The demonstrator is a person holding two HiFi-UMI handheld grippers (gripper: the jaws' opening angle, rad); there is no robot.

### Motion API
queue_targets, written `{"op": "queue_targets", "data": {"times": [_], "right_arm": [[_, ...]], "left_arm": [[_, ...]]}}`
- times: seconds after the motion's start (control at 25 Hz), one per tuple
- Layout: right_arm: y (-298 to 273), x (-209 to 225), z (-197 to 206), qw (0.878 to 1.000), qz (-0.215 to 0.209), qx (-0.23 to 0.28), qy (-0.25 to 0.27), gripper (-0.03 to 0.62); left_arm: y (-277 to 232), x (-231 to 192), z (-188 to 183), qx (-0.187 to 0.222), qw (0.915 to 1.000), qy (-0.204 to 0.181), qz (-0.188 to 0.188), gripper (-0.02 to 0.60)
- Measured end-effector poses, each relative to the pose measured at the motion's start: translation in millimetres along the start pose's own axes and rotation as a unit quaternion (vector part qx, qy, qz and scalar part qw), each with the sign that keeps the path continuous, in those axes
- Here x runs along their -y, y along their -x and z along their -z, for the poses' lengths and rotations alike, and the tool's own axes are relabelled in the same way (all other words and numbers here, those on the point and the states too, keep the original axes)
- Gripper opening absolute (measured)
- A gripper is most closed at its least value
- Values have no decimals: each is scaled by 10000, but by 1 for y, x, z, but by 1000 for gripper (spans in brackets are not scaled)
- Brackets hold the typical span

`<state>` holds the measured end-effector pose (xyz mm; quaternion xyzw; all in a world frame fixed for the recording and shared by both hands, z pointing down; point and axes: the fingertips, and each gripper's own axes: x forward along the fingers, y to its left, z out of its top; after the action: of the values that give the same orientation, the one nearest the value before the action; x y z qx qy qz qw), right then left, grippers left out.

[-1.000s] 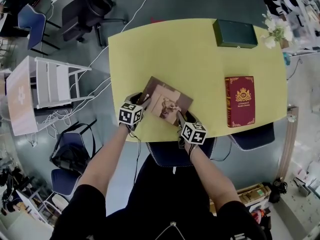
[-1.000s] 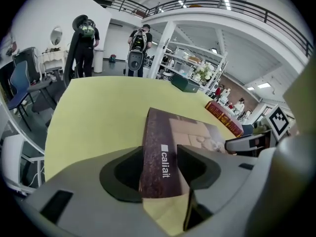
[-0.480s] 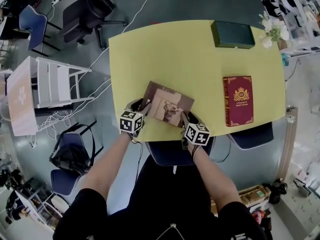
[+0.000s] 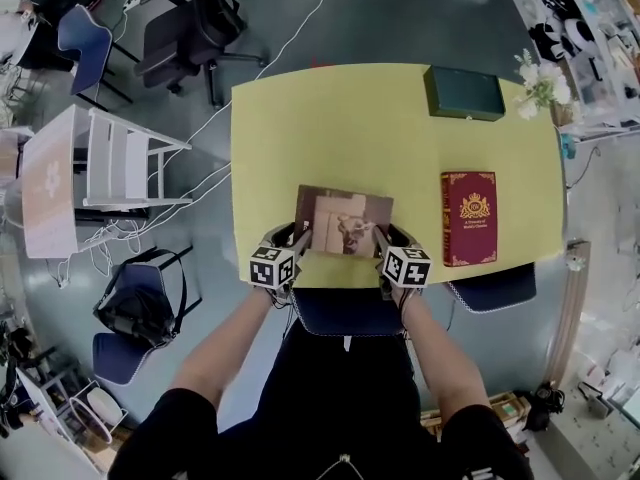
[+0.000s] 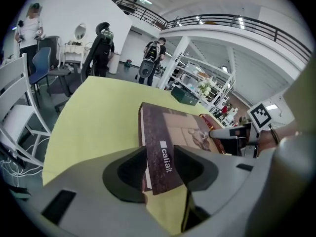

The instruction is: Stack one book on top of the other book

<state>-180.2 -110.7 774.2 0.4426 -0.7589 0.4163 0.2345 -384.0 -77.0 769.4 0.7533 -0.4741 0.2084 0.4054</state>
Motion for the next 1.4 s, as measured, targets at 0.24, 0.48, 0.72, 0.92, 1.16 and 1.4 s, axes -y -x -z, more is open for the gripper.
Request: {"op": "queue_targets", "data": {"times": [0.24,0.48,0.72,0.92,1.16,1.4], "right_arm": [[4,1,-10,9990,-99,-182,391,152],[-1,0,-18,9951,-247,-410,869,152],[-13,2,-26,9869,-559,-710,1336,152],[-28,4,-30,9779,-804,-920,1699,152],[-50,14,-34,9682,-923,-1180,2002,138],[-60,22,-26,9624,-1070,-1378,2081,140]], "left_arm": [[10,15,18,-24,9996,249,-125,179],[14,24,35,-95,9983,506,-258,179],[16,38,53,-166,9971,670,-316,179],[11,50,71,-292,9952,867,-354,179],[-5,66,94,-575,9926,1044,-226,179],[-17,72,109,-739,9905,1111,-334,179]]}}
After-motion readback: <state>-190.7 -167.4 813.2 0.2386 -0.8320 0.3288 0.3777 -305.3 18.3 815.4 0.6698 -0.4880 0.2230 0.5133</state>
